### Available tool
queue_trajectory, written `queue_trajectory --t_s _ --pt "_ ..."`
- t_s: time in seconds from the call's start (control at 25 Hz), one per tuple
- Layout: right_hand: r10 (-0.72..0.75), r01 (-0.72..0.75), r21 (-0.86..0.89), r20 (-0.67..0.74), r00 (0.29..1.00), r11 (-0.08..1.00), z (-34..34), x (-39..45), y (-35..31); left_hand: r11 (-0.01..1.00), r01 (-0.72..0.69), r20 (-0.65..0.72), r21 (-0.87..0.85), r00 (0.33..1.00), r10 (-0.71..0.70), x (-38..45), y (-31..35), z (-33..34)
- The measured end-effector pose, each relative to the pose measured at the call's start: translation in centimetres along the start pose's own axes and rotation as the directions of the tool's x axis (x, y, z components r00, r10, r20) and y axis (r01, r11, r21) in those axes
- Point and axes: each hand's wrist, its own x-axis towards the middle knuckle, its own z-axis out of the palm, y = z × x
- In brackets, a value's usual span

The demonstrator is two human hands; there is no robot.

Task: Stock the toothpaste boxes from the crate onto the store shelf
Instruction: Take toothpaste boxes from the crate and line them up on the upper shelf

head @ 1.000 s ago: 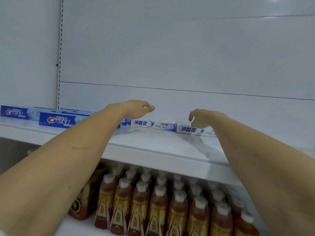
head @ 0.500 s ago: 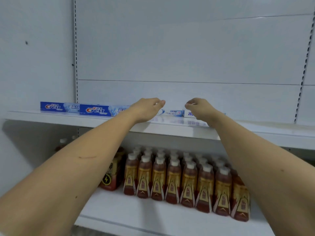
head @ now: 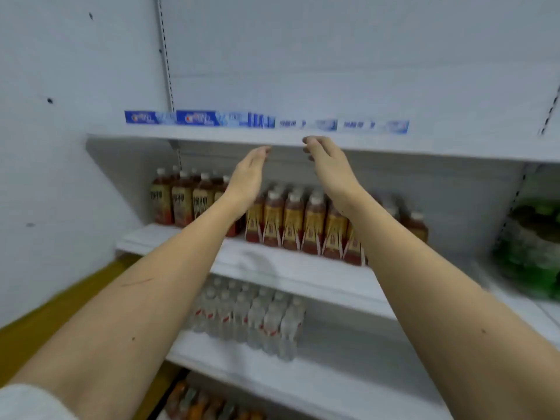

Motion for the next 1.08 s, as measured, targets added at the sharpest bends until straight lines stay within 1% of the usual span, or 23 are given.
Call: queue_trajectory --t_s 0.08,0.2,0.32,0.48,0.6,0.68,0.76,0.8,0.92,1.04,1.08 --pt "0.070 -0.071 0.037 0.044 0.997 0.997 0.5 -3.9 3.4 0.993 0.116 0.039 0.018 0.992 -0.117 -4.7 -3.0 1.3" --pt "0.232 -0.247 0.091 0.153 0.961 0.965 1.9 -9.2 8.8 0.959 0.273 0.080 0.075 0.957 -0.278 -10.9 -7.8 2.7" --pt "0.367 -0.391 0.092 0.204 0.908 0.916 4.0 -14.0 14.0 0.906 0.412 0.119 0.101 0.899 -0.422 -16.4 -11.8 3.9" --pt "0.524 -0.558 0.094 0.248 0.815 0.824 7.3 -20.4 20.7 0.841 0.521 0.252 0.144 0.803 -0.540 -22.1 -18.0 5.2" --pt "0.672 -0.698 0.035 0.237 0.702 0.716 10.0 -24.2 26.6 0.776 0.604 0.311 0.181 0.714 -0.627 -25.6 -23.5 6.3" --pt "0.745 -0.766 0.018 0.220 0.630 0.643 11.8 -26.9 30.0 0.728 0.664 0.342 0.171 0.653 -0.676 -28.1 -27.2 6.6" --pt "0.812 -0.826 -0.020 0.198 0.549 0.563 14.1 -30.0 33.3 0.651 0.743 0.365 0.154 0.569 -0.737 -31.1 -31.8 6.8" --pt "0.848 -0.859 -0.035 0.183 0.498 0.511 15.2 -31.8 34.9 0.613 0.773 0.384 0.167 0.521 -0.762 -32.8 -34.1 6.9" --pt "0.944 -0.950 -0.055 0.140 0.298 0.307 18.6 -37.8 40.3 0.459 0.827 0.410 0.325 0.314 -0.856 -38.0 -41.2 7.2" --pt "0.981 -0.988 -0.087 0.158 0.110 0.125 20.7 -43.6 45.0 0.351 0.872 0.404 0.342 0.201 -0.892 -43.0 -47.5 8.7" --pt "0.983 -0.993 -0.083 0.173 0.067 0.083 21.1 -45.2 46.7 0.324 0.877 0.394 0.355 0.174 -0.903 -44.7 -49.4 9.5"
